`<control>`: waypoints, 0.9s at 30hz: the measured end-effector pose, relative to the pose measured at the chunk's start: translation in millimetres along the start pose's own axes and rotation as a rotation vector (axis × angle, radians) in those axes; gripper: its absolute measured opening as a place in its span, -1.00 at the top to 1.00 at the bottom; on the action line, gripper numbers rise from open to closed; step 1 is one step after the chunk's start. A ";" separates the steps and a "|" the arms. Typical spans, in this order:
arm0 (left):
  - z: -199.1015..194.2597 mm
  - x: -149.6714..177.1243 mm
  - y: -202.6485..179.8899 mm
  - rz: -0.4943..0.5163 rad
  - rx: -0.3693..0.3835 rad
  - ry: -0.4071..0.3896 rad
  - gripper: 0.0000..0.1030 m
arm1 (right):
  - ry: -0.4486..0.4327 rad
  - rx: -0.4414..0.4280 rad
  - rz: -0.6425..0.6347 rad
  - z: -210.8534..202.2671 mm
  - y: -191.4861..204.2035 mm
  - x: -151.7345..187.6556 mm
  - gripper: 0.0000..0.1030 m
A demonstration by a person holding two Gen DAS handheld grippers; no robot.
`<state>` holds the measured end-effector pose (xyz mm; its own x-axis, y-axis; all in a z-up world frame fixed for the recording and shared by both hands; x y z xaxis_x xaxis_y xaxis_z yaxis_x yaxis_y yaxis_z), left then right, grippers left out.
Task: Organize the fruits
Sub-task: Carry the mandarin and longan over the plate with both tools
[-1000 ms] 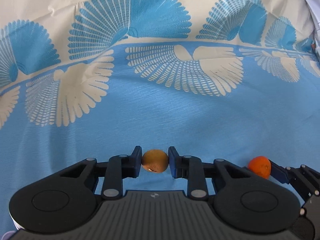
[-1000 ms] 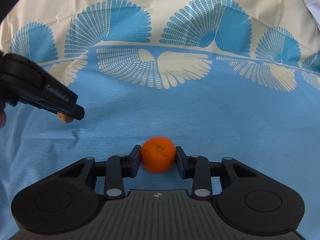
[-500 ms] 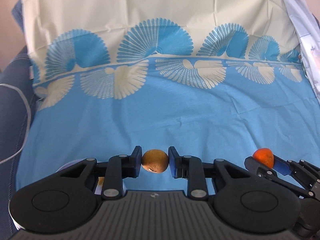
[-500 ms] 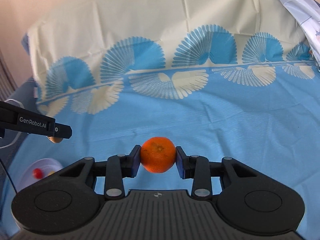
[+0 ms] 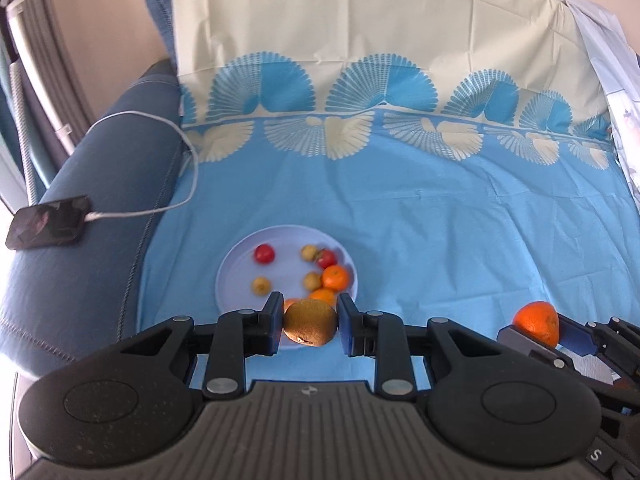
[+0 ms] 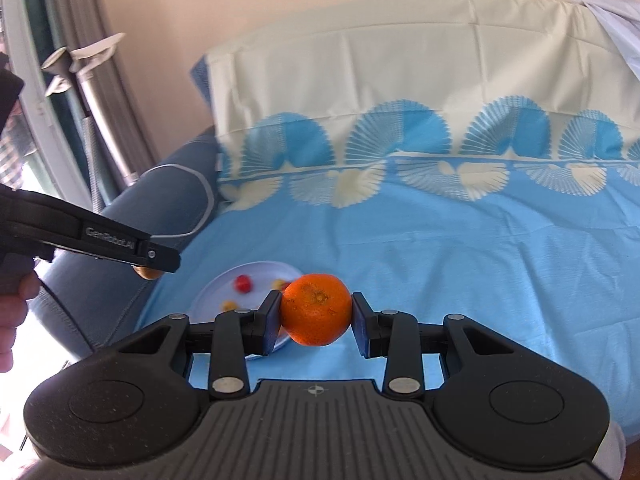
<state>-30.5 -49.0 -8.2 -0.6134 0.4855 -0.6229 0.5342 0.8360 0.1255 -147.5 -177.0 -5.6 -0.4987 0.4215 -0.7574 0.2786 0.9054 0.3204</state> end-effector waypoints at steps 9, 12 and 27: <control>-49.0 51.2 29.0 -0.062 0.000 -0.029 0.39 | 0.010 -0.079 -0.116 -47.8 71.1 37.0 0.26; -56.9 64.4 32.3 -0.078 0.005 -0.033 0.39 | 0.007 -0.080 -0.134 -58.8 81.2 42.2 0.26; -72.1 86.2 31.7 -0.105 0.002 -0.039 0.39 | -0.016 -0.072 -0.188 -76.3 90.6 46.9 0.26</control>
<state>-108.3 37.8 -2.2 -0.6430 0.3848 -0.6622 0.4694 0.8812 0.0562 -208.3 -71.2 31.4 -0.5228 0.2444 -0.8167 0.1217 0.9696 0.2122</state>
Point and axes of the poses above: each gripper's, at about its wrist camera, not at the fingertips, and z roughly the way its jaws point, y to its left, x to its underside, the point moved 8 cm from there along z, roughly the way its jaws point, and after that the axes turned 4 degrees about z, right-handed, at the moved point
